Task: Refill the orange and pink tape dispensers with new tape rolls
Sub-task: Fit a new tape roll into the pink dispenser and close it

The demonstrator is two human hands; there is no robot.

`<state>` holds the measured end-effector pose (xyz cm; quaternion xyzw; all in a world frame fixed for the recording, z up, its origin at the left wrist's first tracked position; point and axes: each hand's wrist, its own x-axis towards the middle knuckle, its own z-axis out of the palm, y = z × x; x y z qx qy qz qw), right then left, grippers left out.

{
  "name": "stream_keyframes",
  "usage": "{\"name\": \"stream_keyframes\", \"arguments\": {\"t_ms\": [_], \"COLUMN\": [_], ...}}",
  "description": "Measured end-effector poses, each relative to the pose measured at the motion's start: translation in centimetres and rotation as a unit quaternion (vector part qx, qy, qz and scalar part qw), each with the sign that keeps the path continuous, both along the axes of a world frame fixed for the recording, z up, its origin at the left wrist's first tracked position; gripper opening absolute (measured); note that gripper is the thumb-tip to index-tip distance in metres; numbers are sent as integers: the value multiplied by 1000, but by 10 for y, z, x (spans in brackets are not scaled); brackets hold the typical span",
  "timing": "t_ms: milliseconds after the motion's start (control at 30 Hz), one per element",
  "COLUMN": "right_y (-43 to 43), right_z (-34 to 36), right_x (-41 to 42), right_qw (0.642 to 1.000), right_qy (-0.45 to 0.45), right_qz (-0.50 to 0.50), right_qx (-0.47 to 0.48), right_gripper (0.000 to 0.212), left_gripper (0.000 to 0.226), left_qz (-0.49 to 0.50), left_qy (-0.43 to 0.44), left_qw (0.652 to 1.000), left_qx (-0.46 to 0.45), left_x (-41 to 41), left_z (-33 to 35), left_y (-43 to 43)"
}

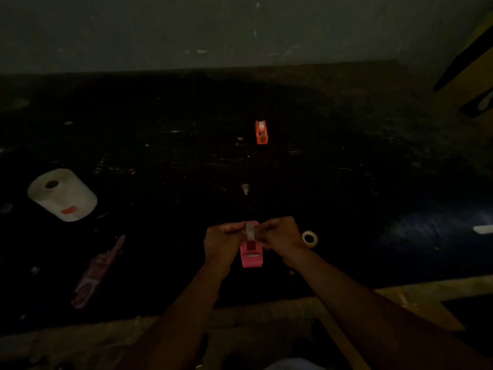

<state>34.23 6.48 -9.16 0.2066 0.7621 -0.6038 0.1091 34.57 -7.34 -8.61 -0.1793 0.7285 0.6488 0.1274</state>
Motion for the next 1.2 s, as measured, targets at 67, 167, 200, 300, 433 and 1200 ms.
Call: {"name": "stream_keyframes", "arguments": {"t_ms": [67,167,200,300,433,1200], "right_y": [1,1,1,0,-3,3], "right_z": [-4,-13,-14,-10,-7,-14], "right_x": [-2,-3,-4,-5,-6,-12], "right_qw": [1000,999,999,999,998,995], "right_qy": [-17,-46,-49,-51,-49,-35], "right_qz": [8,12,12,14,12,29], "right_qx": [6,-8,-11,2,34,84], "right_gripper": [9,20,22,25,9,40], "left_gripper": [29,30,30,27,25,29], "left_qz": [5,23,26,21,17,-39], "left_qy": [-8,-21,-21,-22,-13,-37], "left_qw": [1000,998,997,995,991,984], "left_qx": [-16,-53,-65,-96,-132,-168], "left_x": [-1,1,1,0,-5,-13], "left_z": [-1,-2,-3,-4,-4,0], "left_y": [-1,1,2,3,3,-3]}}
